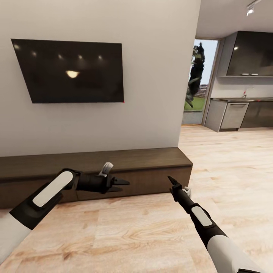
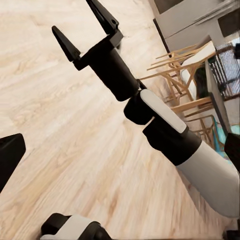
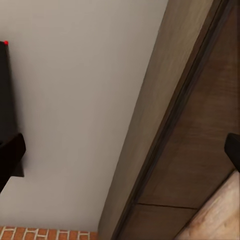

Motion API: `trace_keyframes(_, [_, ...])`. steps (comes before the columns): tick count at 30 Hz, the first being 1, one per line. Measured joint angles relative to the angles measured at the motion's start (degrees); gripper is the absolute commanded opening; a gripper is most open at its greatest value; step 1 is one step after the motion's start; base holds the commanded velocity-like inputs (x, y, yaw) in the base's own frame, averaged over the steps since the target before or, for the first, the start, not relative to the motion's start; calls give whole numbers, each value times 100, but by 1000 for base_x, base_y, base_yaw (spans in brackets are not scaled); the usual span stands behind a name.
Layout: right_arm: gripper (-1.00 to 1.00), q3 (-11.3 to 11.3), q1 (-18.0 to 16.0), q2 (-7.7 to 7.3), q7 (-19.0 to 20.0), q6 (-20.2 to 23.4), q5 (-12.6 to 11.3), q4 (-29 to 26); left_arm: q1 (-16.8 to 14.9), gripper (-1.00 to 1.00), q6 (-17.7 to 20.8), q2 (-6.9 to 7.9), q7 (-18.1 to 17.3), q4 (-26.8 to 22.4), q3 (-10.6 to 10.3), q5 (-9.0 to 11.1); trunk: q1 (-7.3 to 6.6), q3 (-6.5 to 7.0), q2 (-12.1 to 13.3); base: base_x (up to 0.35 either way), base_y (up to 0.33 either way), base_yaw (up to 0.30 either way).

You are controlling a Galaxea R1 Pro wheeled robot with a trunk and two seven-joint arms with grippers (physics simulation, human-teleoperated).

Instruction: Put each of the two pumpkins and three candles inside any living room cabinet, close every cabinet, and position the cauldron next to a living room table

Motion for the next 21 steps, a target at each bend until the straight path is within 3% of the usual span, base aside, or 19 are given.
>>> trace_keyframes(8, [100,0,0,2,7,0,0,0,0,100,0,12,-535,-2,6,-49,176,-144,-321,0,0,0])
trace_keyframes(21, [100,0,0,0,9,1,0,0,0,100,0,47,-742,-4,15,-40,395,-323,-722,0,0,0])
